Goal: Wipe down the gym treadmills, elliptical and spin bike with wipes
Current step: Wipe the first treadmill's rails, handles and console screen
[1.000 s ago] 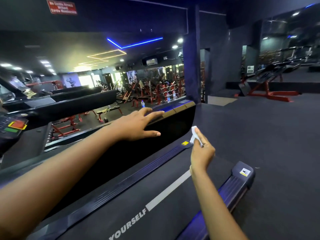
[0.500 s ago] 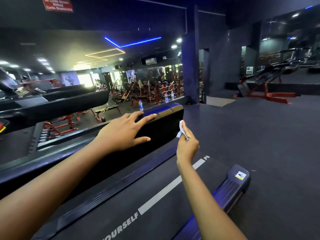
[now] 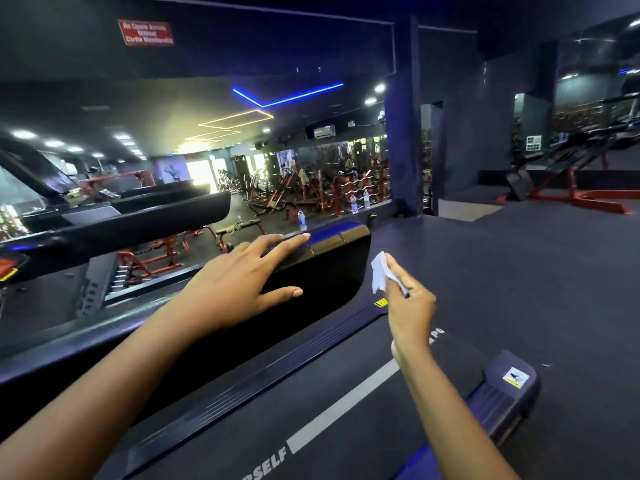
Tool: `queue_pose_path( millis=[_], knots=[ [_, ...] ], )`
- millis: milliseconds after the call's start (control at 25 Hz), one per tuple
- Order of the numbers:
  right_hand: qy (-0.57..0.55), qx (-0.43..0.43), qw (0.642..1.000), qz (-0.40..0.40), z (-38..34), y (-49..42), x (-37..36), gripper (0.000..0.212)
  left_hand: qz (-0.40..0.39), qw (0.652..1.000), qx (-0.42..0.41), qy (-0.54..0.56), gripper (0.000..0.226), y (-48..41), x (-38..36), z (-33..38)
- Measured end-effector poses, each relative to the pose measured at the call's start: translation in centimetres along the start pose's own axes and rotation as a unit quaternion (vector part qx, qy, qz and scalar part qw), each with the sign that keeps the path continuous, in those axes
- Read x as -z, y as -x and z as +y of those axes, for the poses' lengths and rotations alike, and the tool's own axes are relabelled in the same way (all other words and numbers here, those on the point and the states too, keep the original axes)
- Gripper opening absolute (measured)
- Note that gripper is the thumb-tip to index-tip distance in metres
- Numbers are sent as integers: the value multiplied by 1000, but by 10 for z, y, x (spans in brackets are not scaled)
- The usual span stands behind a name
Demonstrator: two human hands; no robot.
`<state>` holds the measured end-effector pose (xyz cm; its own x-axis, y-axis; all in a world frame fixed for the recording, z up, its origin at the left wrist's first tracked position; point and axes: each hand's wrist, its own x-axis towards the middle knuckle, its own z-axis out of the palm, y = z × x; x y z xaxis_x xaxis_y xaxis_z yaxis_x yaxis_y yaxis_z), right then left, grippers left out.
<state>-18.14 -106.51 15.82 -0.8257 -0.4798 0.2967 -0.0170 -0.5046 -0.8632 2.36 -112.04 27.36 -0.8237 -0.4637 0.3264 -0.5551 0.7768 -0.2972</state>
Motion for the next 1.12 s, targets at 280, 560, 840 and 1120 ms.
queue_pose_path(
  millis=[280,560,840,1120],
  knots=[
    [7,70,982,-175,-21,-57,-20,51,-5,998,-19,-67,75,-62,-18,29],
    [-85,51,974,-202,23,-30,-11,54,61,988,-21,-143,71,-59,-24,28],
    [-130,-77,966,-209,51,-10,2,50,28,989,2,-142,69,-57,-16,38],
    [-143,93,959,-226,12,-50,-23,43,4,991,24,-131,68,-58,-14,40]
  ],
)
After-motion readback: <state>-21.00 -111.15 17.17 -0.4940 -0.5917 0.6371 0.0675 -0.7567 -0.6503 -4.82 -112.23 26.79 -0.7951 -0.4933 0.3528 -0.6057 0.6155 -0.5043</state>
